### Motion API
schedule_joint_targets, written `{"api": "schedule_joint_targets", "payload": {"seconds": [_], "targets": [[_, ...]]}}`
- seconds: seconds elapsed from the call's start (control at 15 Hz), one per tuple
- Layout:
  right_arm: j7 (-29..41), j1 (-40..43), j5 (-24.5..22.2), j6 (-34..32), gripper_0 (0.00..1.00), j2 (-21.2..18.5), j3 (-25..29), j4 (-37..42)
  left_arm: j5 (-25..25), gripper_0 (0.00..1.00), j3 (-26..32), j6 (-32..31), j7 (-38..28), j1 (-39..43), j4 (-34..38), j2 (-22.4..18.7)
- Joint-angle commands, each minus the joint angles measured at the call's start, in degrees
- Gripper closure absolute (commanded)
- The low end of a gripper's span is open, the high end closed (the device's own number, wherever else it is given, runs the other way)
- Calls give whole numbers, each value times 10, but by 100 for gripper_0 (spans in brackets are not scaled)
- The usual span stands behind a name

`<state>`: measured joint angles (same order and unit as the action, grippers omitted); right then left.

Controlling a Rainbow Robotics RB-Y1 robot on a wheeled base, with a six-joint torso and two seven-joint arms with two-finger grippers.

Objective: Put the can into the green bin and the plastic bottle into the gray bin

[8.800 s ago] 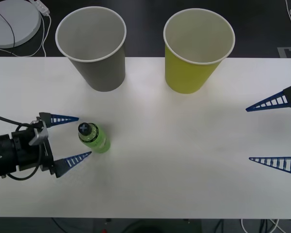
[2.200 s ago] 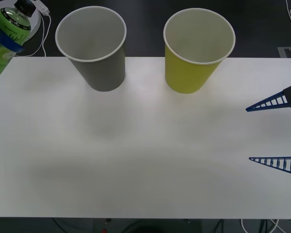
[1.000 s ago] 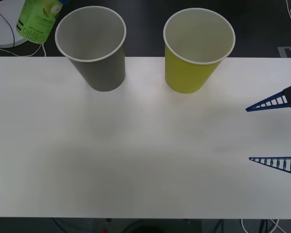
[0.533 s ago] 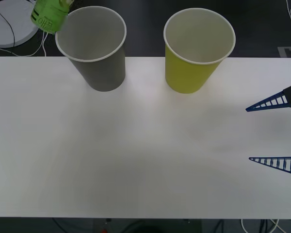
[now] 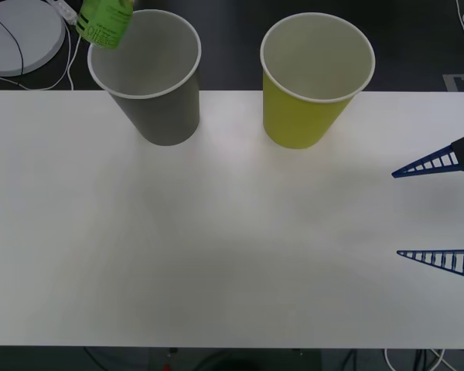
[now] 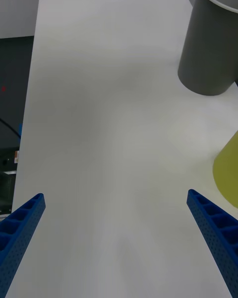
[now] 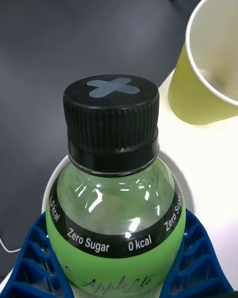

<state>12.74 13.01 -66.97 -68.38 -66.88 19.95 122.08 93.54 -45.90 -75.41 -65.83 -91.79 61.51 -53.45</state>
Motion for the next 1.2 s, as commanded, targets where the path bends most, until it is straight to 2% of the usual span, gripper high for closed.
{"api": "schedule_joint_targets", "payload": {"seconds": [0.07, 0.27, 0.33, 0.4, 0.47, 0.53, 1.2], "targets": [[0, 0, 0, 0, 0, 0, 0, 0, -1, 100, 0, 9, 0, 0, -6, 7], [0, 0, 0, 0, 0, 0, 0, 0, -5, 100, -1, 11, 0, 0, -8, 12], [0, 0, 0, 0, 0, 0, 0, 0, -6, 96, -1, 11, 0, 0, -8, 12], [0, 0, 0, 0, 0, 0, 0, 0, -8, 66, -1, 12, -1, 0, -8, 12], [0, 0, 0, 0, 0, 0, 0, 0, -9, 7, -1, 12, 0, 0, -8, 13], [0, 0, 0, 0, 0, 0, 0, 0, -11, 0, -1, 12, -2, 0, -11, 16], [0, 0, 0, 0, 0, 0, 0, 0, -20, 0, -1, 13, -2, 5, -10, 14]]}}
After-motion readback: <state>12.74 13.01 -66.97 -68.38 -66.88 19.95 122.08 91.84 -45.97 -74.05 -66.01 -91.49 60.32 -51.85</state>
